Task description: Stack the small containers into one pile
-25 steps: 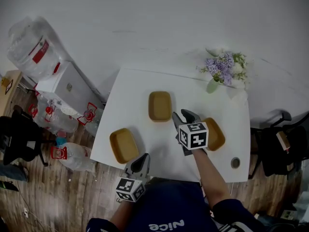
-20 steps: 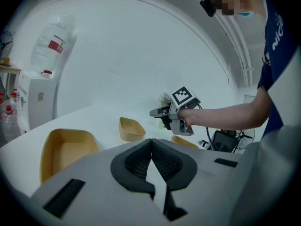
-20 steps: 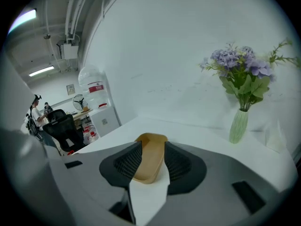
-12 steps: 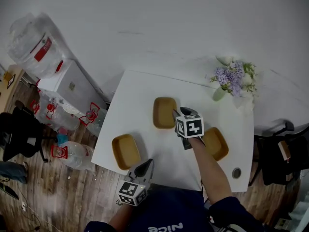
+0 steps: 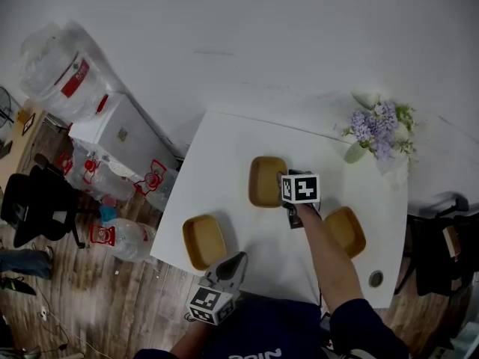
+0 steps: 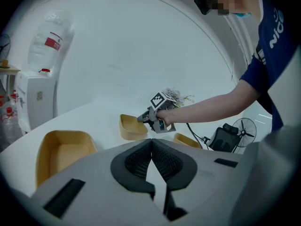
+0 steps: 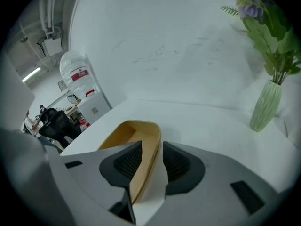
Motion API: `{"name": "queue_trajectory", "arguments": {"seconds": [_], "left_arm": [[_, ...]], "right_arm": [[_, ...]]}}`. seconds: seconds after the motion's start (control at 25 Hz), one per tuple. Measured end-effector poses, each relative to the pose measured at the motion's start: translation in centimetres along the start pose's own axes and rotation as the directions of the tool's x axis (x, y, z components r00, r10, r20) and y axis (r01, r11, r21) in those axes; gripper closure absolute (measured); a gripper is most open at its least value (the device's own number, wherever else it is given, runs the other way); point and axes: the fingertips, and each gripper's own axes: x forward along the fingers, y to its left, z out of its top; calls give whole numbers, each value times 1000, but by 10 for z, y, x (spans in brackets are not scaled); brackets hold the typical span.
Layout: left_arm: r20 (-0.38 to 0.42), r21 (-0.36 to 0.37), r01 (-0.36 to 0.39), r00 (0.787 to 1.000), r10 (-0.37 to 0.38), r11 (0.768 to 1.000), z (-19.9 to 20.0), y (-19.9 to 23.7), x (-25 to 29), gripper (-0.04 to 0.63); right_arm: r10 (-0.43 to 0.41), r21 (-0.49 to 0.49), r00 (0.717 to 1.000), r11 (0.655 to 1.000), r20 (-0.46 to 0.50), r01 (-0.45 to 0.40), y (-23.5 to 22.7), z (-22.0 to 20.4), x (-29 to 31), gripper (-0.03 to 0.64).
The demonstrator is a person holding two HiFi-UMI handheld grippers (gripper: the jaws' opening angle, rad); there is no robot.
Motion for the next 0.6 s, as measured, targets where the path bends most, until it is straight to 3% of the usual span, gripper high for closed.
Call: {"name": "queue_trajectory", "arguments": {"seconds": [0.16, 0.32, 0.6], "left_arm": [[-8, 6, -19, 1000, 19, 1000, 1, 10, 1, 575], [-15, -44, -24, 1000, 23, 999, -1, 11, -1, 575], [27, -83, -21, 999, 24, 996, 8, 10, -1, 575]], "right_arm": [[2, 4, 998, 1000, -61, -1, -2, -7, 13, 472], [13, 0, 994, 1000, -106, -13, 0, -16, 16, 474], [-32, 53, 995, 998, -96, 37, -4, -16, 16, 555]]}}
